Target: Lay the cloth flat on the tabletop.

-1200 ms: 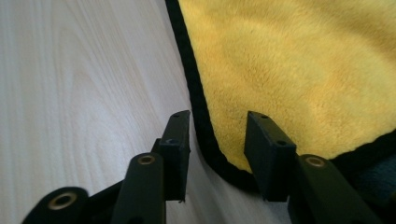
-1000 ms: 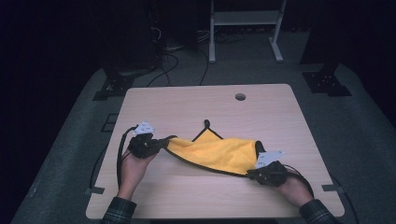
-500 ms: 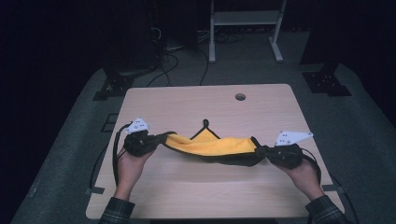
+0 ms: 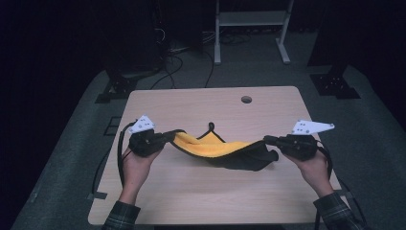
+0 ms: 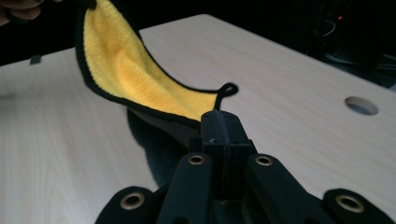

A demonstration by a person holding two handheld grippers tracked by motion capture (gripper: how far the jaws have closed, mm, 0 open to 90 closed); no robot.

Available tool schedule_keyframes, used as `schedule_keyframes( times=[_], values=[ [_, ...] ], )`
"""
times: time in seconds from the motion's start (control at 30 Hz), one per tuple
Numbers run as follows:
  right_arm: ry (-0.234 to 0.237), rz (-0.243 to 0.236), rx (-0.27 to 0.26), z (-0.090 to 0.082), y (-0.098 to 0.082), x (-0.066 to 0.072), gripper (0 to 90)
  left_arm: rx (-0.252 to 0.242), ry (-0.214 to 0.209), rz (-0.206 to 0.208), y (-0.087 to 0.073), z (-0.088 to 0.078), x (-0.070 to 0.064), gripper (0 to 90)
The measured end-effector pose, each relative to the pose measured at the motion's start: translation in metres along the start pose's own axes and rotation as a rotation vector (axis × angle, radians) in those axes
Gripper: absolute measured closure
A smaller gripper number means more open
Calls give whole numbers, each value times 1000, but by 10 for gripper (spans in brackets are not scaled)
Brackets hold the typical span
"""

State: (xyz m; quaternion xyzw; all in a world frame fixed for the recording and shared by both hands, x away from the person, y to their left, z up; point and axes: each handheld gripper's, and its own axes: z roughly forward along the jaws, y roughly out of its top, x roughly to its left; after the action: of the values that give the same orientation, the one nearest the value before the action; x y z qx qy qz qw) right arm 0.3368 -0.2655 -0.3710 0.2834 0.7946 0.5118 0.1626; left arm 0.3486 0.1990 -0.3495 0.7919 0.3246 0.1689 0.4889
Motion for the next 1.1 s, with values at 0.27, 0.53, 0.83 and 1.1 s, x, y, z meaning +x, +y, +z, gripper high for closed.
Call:
schedule_keyframes(
  times=[0.27,0.53,0.83,1.1],
  values=[
    [-86,-2,-94,-1,45,-28,900,-86,50,-3,40,2,12,855],
    [-172,-6,-134,-1,91,-57,900,-158,86,-23,69,9,34,856],
    [-223,-38,-223,-13,141,-66,900,-274,143,13,110,-3,40,856],
    [-182,-20,-152,3,100,-63,900,-163,106,-13,66,13,28,856]
  ],
)
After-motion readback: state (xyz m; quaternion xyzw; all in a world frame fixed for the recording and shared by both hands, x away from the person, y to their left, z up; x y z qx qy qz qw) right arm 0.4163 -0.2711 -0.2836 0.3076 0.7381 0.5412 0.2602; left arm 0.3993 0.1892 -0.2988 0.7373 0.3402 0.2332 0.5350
